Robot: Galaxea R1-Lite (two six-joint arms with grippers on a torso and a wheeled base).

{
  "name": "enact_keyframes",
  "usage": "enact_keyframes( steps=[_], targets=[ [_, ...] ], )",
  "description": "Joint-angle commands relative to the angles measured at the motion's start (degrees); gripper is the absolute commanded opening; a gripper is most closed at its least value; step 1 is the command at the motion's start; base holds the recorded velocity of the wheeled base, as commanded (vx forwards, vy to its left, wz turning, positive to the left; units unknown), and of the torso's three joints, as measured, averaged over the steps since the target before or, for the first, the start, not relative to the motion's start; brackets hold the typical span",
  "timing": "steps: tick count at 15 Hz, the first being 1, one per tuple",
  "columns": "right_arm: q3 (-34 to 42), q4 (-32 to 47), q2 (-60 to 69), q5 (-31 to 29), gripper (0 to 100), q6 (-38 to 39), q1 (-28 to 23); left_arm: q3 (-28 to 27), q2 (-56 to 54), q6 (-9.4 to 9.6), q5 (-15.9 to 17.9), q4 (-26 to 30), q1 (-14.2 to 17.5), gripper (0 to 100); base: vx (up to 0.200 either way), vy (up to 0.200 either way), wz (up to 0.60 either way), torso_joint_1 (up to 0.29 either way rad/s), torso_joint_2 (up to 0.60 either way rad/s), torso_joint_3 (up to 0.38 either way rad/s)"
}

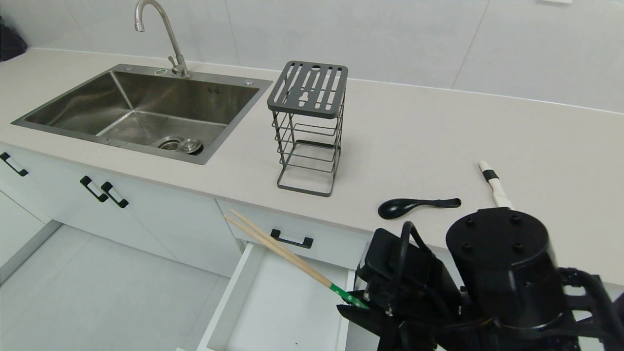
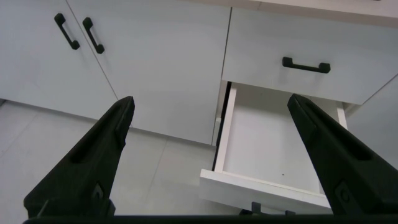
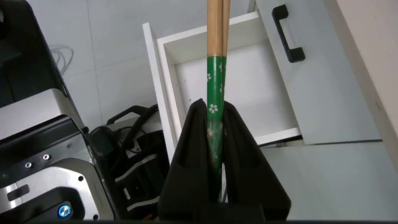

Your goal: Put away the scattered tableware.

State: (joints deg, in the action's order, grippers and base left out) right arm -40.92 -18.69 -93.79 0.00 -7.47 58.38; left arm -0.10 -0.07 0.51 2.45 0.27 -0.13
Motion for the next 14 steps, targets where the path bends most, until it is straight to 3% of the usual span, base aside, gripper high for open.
enact_keyframes(
  steps=[1, 9, 14],
  targets=[
    [-0.7, 0.0, -2.7, -1.2, 0, -0.5, 0.0, 0.0, 0.1, 0.02, 0.0, 0.0, 0.0, 100, 0.0, 0.0, 0.0, 0.0, 0.0, 0.0],
    [-3.7, -0.1, -6.7, -2.3, 0, -2.1, 0.1, 0.0, 0.1, 0.02, 0.0, 0.0, 0.0, 100, 0.0, 0.0, 0.0, -0.012, 0.02, 0.011],
    [-5.8, -0.1, -8.2, -2.3, 0, -2.1, 0.1, 0.0, 0.1, 0.02, 0.0, 0.0, 0.0, 100, 0.0, 0.0, 0.0, -0.232, 0.46, 0.225]
  ],
)
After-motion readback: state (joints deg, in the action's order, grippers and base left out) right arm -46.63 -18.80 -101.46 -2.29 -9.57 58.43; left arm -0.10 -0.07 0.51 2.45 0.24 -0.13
